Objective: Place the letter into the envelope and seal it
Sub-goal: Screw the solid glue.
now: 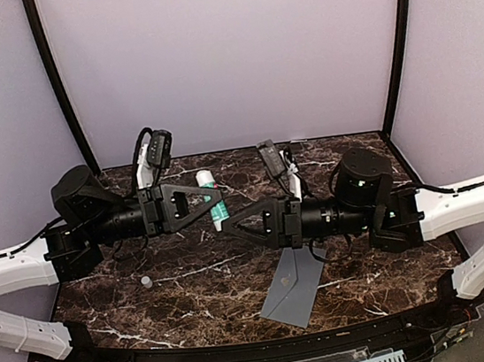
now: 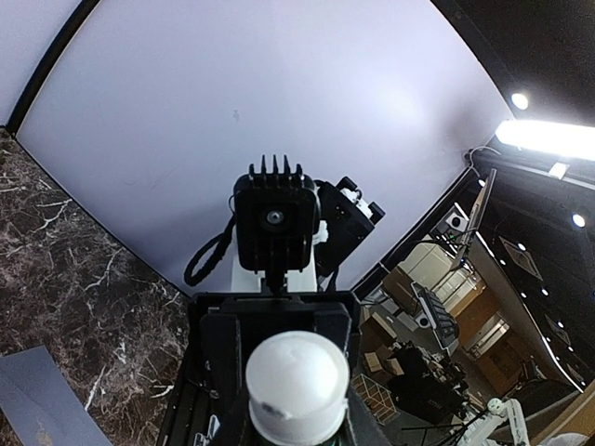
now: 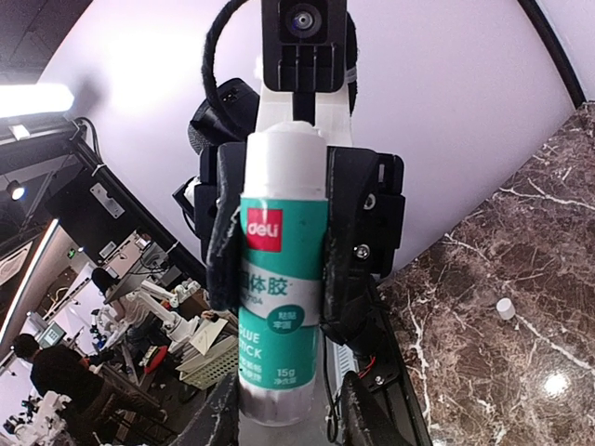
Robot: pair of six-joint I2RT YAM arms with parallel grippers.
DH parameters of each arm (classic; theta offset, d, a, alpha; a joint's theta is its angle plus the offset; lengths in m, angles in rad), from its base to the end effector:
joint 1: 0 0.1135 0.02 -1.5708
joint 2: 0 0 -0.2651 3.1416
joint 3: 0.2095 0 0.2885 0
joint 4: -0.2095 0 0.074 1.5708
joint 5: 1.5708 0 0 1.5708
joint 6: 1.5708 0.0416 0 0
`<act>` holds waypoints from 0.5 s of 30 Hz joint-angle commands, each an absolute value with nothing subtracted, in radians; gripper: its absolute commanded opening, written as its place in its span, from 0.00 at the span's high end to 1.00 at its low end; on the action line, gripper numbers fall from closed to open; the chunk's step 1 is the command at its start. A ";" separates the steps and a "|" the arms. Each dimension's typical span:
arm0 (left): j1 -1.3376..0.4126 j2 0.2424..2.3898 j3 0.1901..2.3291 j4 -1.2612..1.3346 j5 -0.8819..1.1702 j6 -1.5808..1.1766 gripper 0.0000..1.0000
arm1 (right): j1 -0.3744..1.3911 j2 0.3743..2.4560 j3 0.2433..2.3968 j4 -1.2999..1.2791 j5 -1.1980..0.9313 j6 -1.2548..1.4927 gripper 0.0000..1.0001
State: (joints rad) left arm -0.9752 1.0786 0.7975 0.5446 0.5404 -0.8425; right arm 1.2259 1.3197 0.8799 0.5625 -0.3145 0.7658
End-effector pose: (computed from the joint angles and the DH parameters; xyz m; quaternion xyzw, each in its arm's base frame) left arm 0.1441 -0.2507 0.3551 0.2503 0.5707 -0.7033 0.3422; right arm 0.1055 0.3316 0.3183 -0.2634 0.6103 0.6773 0.3153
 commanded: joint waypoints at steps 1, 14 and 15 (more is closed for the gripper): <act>-0.973 1.083 0.806 0.562 0.566 -0.826 1.00 | 1.233 1.333 0.908 0.626 -0.346 0.775 0.68; -0.973 1.087 0.816 0.531 0.554 -0.800 1.00 | 1.232 1.341 0.906 0.612 -0.337 0.770 0.91; -0.973 1.086 0.816 0.523 0.553 -0.795 1.00 | 1.232 1.338 0.904 0.602 -0.324 0.765 0.92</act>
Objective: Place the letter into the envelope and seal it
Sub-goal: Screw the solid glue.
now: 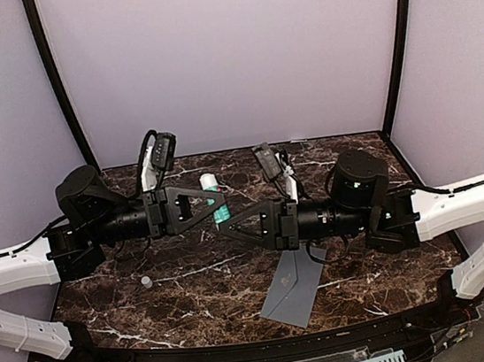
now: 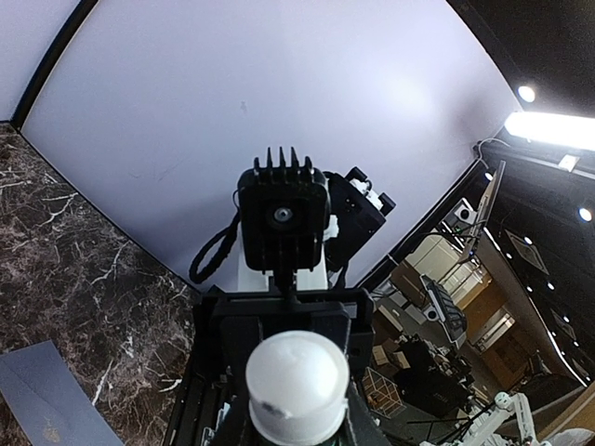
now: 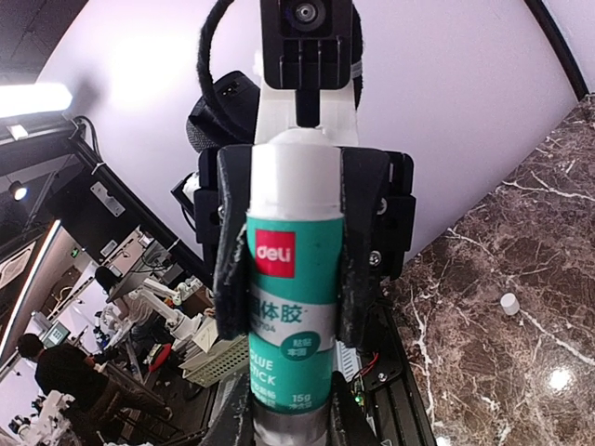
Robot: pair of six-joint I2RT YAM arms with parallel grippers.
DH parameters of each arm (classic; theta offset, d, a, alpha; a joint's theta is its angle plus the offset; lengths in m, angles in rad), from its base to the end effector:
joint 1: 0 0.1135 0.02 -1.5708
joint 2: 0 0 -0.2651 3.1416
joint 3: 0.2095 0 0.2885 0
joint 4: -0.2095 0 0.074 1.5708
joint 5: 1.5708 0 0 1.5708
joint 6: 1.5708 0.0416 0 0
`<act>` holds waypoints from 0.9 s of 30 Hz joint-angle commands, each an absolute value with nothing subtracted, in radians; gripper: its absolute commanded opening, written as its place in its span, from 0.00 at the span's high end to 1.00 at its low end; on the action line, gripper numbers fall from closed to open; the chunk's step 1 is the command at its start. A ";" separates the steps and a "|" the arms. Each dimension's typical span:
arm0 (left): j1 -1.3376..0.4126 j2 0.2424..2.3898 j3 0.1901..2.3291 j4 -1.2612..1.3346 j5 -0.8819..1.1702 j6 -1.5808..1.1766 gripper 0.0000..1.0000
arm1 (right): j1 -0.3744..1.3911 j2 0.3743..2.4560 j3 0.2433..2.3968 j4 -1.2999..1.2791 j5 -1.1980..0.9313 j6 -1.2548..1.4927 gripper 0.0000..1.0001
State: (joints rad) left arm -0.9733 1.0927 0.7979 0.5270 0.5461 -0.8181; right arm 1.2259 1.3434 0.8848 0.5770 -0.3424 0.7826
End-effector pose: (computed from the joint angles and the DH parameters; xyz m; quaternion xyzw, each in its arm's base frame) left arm 0.1465 -0.2536 0.3495 0.2572 0.5793 -0.6941 0.3414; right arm 0.1059 0.3362 0.3140 -0.2681 0.6103 0.6824 0.3000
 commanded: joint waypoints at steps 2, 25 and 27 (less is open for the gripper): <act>-0.973 1.082 0.818 0.497 0.542 -0.780 1.00 | 1.233 1.325 0.903 0.566 -0.293 0.752 0.94; -0.973 1.132 0.811 0.165 0.126 -0.830 1.00 | 1.312 1.629 1.431 -0.356 0.464 0.519 0.98; -0.973 1.139 0.794 0.182 0.111 -0.862 1.00 | 1.323 1.677 1.481 -0.389 0.503 0.529 0.98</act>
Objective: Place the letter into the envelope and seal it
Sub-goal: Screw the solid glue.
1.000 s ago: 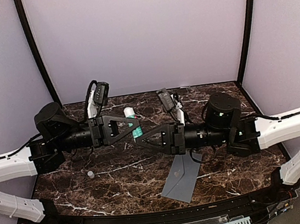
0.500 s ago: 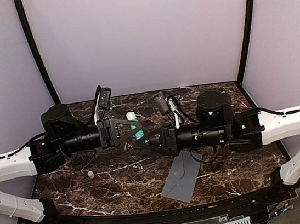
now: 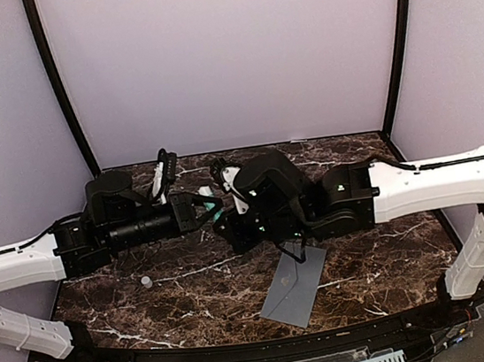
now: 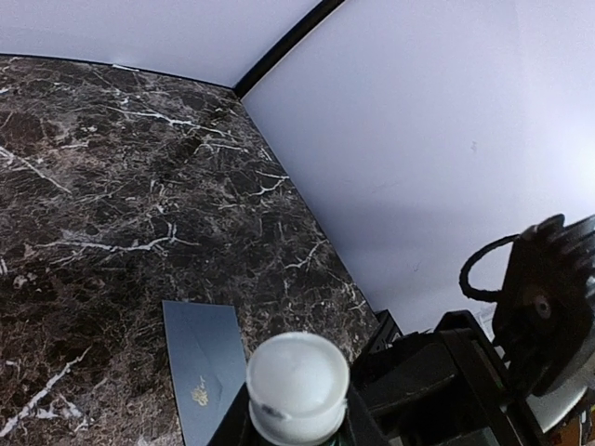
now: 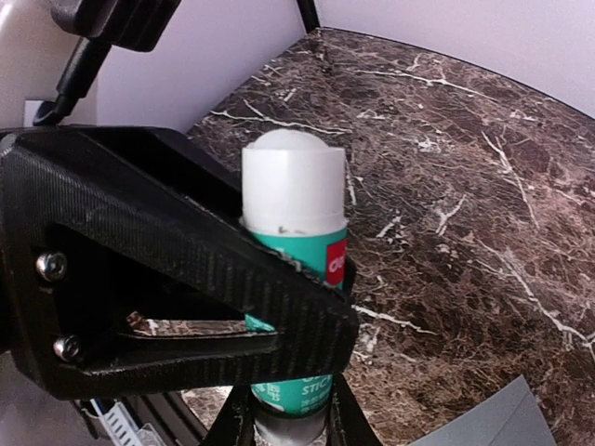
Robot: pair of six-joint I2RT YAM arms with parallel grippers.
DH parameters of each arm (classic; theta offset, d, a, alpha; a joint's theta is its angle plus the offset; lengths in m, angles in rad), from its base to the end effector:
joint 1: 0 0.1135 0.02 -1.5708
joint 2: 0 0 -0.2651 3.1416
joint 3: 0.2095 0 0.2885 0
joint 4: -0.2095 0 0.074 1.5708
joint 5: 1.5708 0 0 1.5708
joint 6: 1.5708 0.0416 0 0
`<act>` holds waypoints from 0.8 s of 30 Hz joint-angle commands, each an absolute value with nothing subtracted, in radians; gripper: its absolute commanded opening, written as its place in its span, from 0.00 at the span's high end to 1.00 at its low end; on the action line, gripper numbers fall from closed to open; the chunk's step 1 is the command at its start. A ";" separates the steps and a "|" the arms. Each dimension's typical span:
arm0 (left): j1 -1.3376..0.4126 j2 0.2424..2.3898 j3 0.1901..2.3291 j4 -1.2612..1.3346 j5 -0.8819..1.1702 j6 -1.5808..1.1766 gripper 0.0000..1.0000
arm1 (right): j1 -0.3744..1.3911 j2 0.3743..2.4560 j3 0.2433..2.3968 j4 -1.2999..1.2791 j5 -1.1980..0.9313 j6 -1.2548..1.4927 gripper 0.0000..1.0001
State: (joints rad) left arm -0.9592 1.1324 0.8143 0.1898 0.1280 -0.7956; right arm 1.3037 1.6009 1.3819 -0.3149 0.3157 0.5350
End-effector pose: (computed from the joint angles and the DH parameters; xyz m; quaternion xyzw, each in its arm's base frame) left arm 0.1728 -0.2557 0.3075 0.1033 0.7435 -0.5375 0.3842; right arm 0.1218 0.3961 0.3180 -0.2494 0.8244 0.3064 0.4053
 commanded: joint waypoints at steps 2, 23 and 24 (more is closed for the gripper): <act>-0.973 1.147 0.776 0.204 0.111 -0.896 1.00 | 1.333 1.719 1.525 -0.414 0.530 0.540 0.97; -0.968 0.996 0.753 0.324 0.220 -0.783 1.00 | 1.282 1.327 1.040 0.143 -0.032 0.628 0.46; -0.968 0.992 0.748 0.359 0.239 -0.769 1.00 | 1.264 1.300 0.993 0.214 -0.093 0.664 0.44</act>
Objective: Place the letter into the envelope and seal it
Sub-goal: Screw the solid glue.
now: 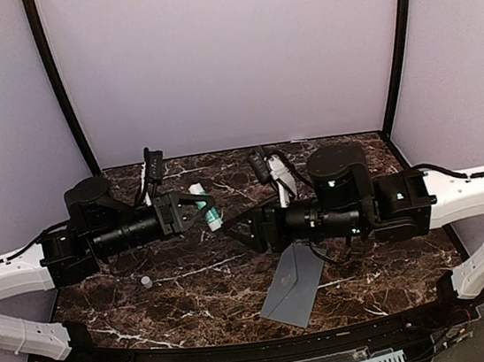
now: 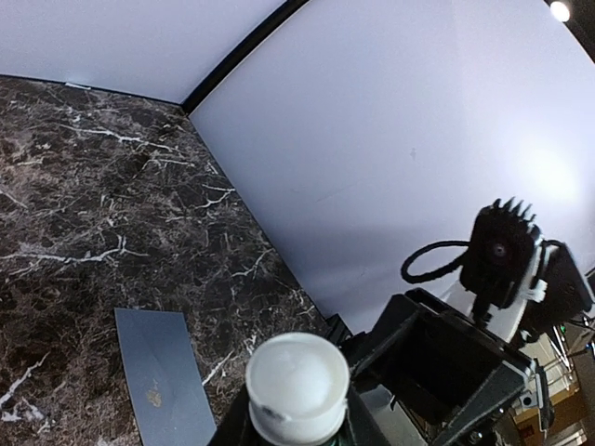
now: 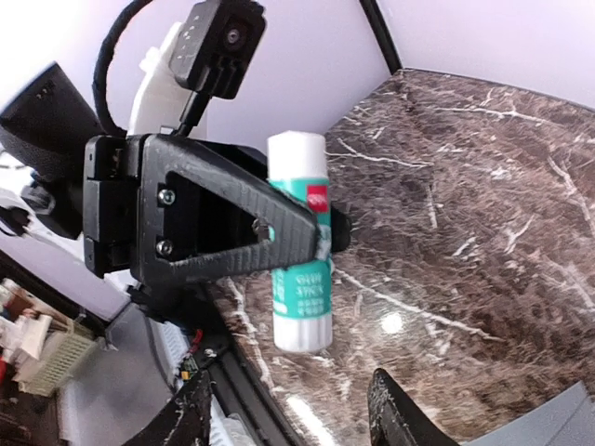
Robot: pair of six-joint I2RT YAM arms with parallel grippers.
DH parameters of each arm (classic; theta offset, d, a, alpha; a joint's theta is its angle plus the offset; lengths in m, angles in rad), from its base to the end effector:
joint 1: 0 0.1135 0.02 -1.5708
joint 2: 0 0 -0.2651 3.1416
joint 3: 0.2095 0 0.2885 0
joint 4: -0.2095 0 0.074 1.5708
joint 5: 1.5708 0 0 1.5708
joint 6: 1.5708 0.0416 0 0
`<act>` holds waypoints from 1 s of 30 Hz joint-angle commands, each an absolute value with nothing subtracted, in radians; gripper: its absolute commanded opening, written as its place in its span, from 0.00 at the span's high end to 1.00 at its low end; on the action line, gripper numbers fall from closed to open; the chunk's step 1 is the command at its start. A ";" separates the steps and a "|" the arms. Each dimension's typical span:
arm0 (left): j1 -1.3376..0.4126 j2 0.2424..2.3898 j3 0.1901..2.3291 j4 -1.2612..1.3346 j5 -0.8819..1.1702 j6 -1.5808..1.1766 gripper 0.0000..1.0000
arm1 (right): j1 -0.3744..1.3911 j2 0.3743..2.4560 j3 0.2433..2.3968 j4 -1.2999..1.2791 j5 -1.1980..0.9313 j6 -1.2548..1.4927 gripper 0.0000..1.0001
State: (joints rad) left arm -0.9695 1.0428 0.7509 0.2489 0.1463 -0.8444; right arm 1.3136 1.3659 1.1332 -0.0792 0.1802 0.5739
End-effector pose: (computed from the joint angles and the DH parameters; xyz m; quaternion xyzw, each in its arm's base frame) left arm 0.1585 -0.2418 0.3138 0.0955 0.7156 -0.5759 0.3835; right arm 0.0998 0.3500 0.3311 -0.2416 0.7698 0.4321 0.4029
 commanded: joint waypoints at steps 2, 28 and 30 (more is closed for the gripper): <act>-0.968 0.988 0.745 0.412 0.315 -0.756 1.00 | 1.230 1.258 0.908 0.347 -0.187 0.728 0.39; -0.968 1.006 0.696 0.731 0.596 -0.814 1.00 | 1.241 1.421 0.969 0.711 -0.511 0.841 0.59; -0.968 1.005 0.696 0.730 0.596 -0.813 1.00 | 1.242 1.427 0.971 0.722 -0.513 0.844 0.63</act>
